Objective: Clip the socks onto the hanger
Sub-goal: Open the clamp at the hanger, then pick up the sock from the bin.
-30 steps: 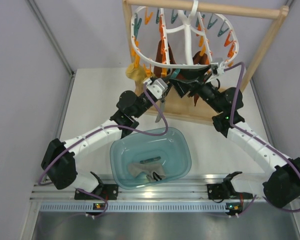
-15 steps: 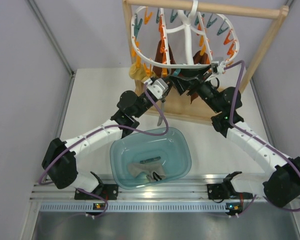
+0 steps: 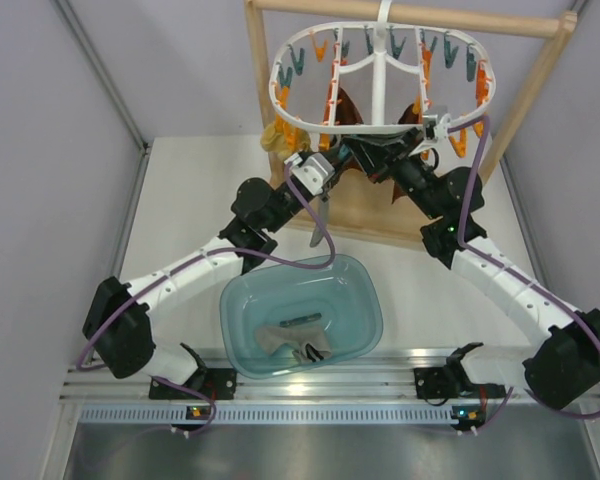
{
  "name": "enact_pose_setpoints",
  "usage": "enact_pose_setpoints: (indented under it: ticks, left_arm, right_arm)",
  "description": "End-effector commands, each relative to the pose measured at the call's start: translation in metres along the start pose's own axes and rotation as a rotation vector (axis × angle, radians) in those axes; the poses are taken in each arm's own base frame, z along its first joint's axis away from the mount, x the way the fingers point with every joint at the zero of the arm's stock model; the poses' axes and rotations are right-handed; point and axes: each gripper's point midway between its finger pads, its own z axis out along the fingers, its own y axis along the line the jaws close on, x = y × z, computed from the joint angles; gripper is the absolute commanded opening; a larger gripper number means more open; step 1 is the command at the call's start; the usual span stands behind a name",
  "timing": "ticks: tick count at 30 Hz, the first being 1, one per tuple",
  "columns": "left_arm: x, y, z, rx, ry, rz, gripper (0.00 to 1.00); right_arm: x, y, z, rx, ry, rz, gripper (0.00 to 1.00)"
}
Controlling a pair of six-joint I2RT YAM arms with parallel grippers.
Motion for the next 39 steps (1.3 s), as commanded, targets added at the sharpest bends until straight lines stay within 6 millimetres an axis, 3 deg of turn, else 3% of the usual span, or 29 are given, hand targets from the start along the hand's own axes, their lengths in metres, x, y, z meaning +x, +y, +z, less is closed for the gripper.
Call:
enact_pose_setpoints:
  ticks: [1, 5, 6, 8, 11, 16, 17, 23, 26, 27, 30, 33, 37, 39]
  left_arm:
    - [0.013, -0.046, -0.013, 0.201, 0.069, -0.046, 0.21]
    - [0.009, -0.05, -0.035, 0.23, 0.103, -0.086, 0.45]
    - [0.002, -0.051, -0.044, 0.235, 0.114, -0.102, 0.48]
    - [0.007, -0.054, -0.058, 0.248, 0.158, -0.132, 0.58]
    - [0.008, -0.062, -0.087, 0.291, 0.231, -0.194, 0.63]
    - [0.028, -0.109, -0.149, 0.596, 0.378, -0.16, 0.61]
    - [0.046, -0.12, -0.171, 0.655, 0.488, -0.189, 0.61]
    - [0.102, -0.15, -0.237, 0.912, 0.735, -0.152, 0.58]
    - [0.119, -0.158, -0.263, 1.018, 0.823, -0.144, 0.56]
    - [0.128, -0.162, -0.279, 1.094, 0.858, -0.126, 0.56]
    - [0.137, -0.17, -0.297, 1.199, 0.865, -0.075, 0.57]
    - [0.139, -0.179, -0.3, 1.264, 0.856, -0.034, 0.59]
    - [0.148, -0.191, -0.333, 1.426, 0.954, -0.01, 0.59]
    - [0.149, -0.192, -0.335, 1.436, 0.956, -0.003, 0.67]
  right_arm:
    - [-0.081, 0.016, 0.011, -0.031, -0.234, -0.084, 0.0]
    - [-0.08, 0.015, 0.011, -0.024, -0.225, -0.082, 0.0]
    - [-0.077, 0.013, 0.012, -0.017, -0.22, -0.08, 0.0]
    - [-0.077, 0.012, 0.013, -0.014, -0.215, -0.076, 0.0]
    - [-0.074, 0.011, 0.013, -0.01, -0.204, -0.07, 0.0]
    - [-0.072, 0.013, 0.013, -0.018, -0.189, -0.078, 0.0]
    - [-0.07, 0.012, 0.012, -0.015, -0.179, -0.075, 0.0]
    - [-0.062, 0.01, 0.011, -0.01, -0.149, -0.089, 0.0]
    - [-0.06, 0.01, 0.011, -0.011, -0.142, -0.095, 0.0]
    - [-0.059, 0.008, 0.011, -0.009, -0.139, -0.097, 0.0]
    - [-0.052, 0.006, 0.011, -0.008, -0.124, -0.091, 0.0]
    - [-0.046, 0.005, 0.011, -0.009, -0.111, -0.09, 0.0]
    - [-0.042, 0.002, 0.012, -0.003, -0.103, -0.1, 0.0]
    - [-0.04, 0.001, 0.012, -0.002, -0.097, -0.102, 0.0]
